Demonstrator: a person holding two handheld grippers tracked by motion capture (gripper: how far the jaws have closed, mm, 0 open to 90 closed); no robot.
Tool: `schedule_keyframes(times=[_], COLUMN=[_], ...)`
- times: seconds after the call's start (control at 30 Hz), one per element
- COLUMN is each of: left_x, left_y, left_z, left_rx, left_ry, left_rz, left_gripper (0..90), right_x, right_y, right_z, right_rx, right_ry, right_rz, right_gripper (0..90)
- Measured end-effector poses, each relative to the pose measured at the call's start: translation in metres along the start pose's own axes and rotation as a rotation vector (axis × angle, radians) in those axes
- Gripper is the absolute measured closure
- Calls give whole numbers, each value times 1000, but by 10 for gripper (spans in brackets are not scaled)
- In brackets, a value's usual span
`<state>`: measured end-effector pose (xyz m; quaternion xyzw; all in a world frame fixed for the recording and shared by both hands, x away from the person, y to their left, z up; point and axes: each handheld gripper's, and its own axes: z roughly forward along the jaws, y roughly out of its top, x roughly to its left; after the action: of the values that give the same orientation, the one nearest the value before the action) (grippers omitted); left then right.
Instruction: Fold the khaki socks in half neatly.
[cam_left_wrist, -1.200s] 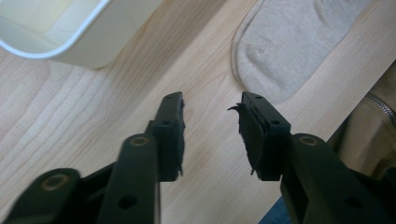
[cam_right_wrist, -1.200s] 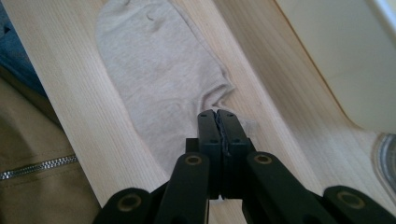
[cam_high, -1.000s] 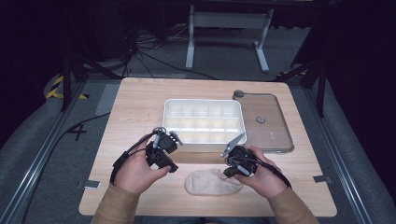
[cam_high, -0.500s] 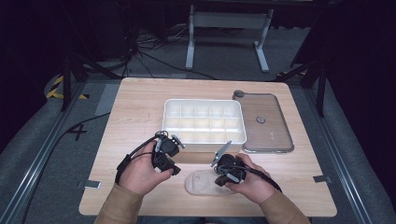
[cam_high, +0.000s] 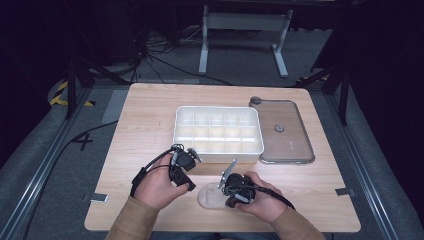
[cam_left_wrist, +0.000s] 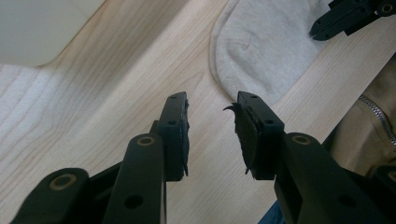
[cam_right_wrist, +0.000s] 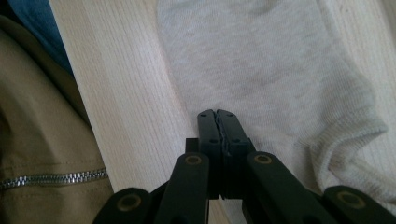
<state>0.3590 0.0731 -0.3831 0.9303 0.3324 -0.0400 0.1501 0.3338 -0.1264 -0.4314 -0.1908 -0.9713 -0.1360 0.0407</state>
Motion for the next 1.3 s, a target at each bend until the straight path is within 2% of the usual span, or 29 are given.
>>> schedule_keyframes(times=[0.13, 0.2, 0.27, 0.43, 0.57, 0.73, 0.97, 1.13, 1.2, 1.3], left_x=[-2, -3, -3, -1, 0, 0, -3, -7, -10, -13], left_y=[1, 0, 0, 1, 3, 5, 7, 9, 10, 11], left_z=[7, 9, 12, 22, 36, 47, 58, 58, 59, 60], left_rx=[-9, -32, -47, -56, -48, -25, 2, 6, 12, 19], left_ry=[-15, -16, -35, -63, -90, -112, -104, -78, -59, -59], left_rz=[22, 21, 19, -7, -47, -56, -82, -81, -89, -97], left_gripper=[656, 667, 673, 666, 671, 676, 671, 678, 712, 805], right_x=[0, 0, 0, -1, -1, -2, -1, -2, -2, -1], right_y=[-1, -1, -1, -2, -2, -2, -2, -2, -2, -2], right_z=[0, 0, 0, 0, 0, 0, 0, 0, 0, 0], right_rx=[-1, -4, -8, -8, -8, -7, -9, -7, -5, -7], right_ry=[-8, -4, 5, 12, 12, 2, 11, 4, 3, 10], right_rz=[-11, -5, -4, -2, 2, -3, 6, -4, -4, 2], right_gripper=[900, 900, 900, 900, 900, 900, 900, 900, 900, 900])
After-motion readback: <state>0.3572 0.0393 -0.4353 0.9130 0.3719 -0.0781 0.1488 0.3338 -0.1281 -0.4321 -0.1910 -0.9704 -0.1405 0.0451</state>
